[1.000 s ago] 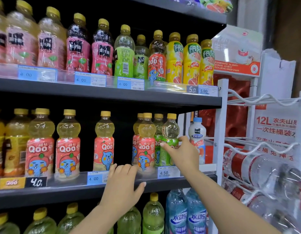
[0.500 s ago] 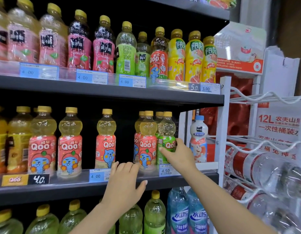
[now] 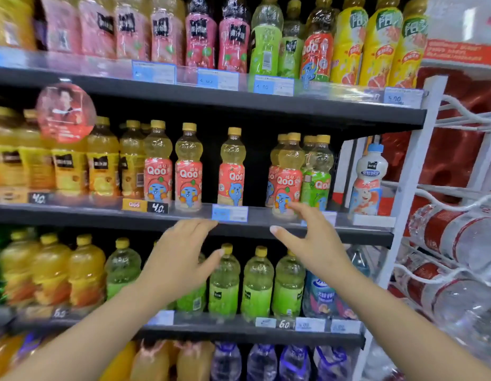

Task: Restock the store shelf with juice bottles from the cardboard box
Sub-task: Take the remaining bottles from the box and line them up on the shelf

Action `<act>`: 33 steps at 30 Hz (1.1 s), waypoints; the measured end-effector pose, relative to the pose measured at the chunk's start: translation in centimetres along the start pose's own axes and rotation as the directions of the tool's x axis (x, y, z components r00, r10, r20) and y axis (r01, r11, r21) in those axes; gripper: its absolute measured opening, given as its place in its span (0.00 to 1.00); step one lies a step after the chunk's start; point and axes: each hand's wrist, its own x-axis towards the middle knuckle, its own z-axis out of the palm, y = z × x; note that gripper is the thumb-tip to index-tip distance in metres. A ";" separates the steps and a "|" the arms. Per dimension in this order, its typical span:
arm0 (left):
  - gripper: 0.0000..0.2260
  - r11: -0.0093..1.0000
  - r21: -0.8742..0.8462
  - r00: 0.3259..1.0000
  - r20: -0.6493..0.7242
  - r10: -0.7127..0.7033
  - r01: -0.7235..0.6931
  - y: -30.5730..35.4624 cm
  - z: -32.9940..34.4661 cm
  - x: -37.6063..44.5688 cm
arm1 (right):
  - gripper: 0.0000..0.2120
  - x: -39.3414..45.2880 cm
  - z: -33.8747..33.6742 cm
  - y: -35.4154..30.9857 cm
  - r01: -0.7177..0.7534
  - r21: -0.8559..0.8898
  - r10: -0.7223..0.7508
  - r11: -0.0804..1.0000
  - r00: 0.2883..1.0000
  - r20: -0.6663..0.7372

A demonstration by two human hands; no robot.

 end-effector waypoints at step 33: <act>0.21 0.427 0.555 0.176 0.448 -0.877 0.714 -24.7 0.9 -60.6 | 0.31 -33.1 56.4 -11.2 0.010 -0.078 0.071 0.997 0.314 0.947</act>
